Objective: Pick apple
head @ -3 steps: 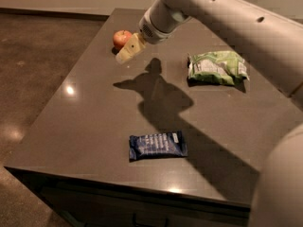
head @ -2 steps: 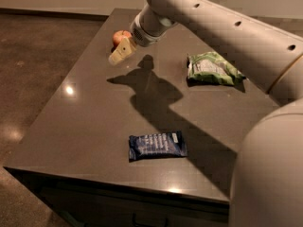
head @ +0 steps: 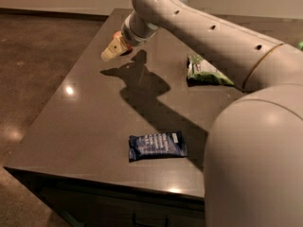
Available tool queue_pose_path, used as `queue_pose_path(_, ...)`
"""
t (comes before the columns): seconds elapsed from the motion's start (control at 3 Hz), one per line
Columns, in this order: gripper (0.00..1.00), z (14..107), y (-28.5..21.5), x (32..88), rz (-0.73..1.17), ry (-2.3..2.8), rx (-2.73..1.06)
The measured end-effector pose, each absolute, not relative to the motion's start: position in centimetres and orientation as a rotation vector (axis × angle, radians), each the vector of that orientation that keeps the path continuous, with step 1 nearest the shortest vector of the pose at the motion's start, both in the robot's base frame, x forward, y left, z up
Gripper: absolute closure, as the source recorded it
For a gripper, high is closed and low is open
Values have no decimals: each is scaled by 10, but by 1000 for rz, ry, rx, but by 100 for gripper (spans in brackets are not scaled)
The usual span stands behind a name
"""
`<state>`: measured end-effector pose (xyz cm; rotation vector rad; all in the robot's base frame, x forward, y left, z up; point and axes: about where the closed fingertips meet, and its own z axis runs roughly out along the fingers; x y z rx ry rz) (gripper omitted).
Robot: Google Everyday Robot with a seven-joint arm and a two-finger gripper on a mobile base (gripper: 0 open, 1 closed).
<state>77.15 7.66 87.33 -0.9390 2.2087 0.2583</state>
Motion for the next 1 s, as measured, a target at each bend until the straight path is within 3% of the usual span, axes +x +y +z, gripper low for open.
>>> queue_pose_path(1.0,0,863,101,811,281,2201,-897)
